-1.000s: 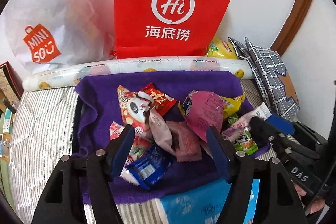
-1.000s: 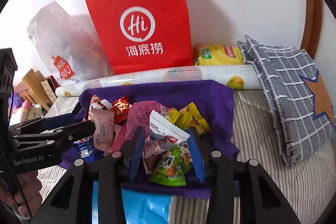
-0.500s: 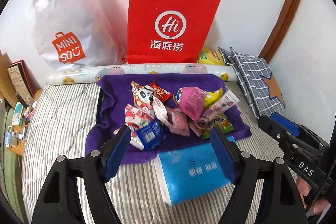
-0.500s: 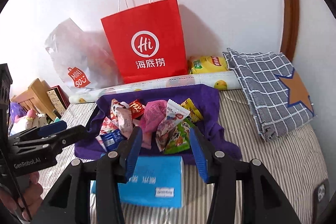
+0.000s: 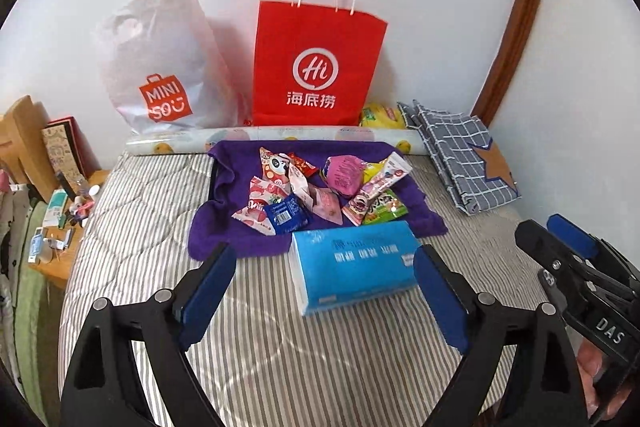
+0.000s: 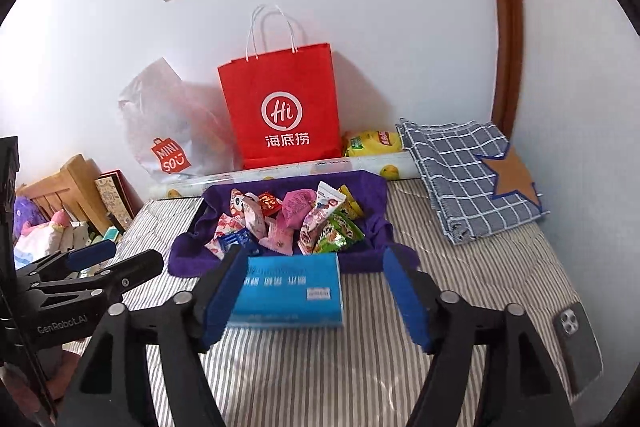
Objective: Organize snacks
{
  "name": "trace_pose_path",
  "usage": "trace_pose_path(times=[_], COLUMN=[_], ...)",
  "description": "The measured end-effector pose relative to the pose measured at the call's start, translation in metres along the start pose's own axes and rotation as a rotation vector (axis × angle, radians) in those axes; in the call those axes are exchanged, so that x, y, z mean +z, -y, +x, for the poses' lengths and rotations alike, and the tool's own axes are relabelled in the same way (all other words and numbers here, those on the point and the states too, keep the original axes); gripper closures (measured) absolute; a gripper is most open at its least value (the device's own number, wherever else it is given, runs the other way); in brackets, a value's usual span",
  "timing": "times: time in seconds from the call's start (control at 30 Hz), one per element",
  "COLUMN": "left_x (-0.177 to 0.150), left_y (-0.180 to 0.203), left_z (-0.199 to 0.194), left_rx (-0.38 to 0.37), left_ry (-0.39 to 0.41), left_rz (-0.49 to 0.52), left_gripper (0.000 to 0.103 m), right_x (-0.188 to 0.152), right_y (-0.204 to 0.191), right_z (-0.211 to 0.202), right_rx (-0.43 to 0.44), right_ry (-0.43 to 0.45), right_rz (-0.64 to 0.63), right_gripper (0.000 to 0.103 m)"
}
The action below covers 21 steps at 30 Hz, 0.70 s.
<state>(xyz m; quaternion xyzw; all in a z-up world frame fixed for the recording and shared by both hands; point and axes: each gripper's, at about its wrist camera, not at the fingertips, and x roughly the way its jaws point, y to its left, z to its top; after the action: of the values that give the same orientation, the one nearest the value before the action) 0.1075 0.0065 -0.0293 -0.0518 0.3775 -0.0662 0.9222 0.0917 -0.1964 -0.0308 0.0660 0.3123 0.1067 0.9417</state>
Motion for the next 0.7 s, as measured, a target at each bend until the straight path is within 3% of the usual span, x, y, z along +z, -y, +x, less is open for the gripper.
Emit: trace_pose_path(times=[0.37,0.7], left_x=[-0.034,-0.053], left_y=[0.028,0.036], left_z=[-0.054,-0.080], left_rx=[0.012,0.023], left_ry=[0.060,0.095], left_rz=[0.031,0.041], left_gripper=[0.006,0.002], right_x=[-0.031,-0.046], right_y=[-0.005,-0.003], right_z=[-0.058,-0.079], right_rx=[-0.077,-0.092], right_ry=[0.012,0.016], right_rz=[-0.035,0.008], right_gripper=[0.030,0.011])
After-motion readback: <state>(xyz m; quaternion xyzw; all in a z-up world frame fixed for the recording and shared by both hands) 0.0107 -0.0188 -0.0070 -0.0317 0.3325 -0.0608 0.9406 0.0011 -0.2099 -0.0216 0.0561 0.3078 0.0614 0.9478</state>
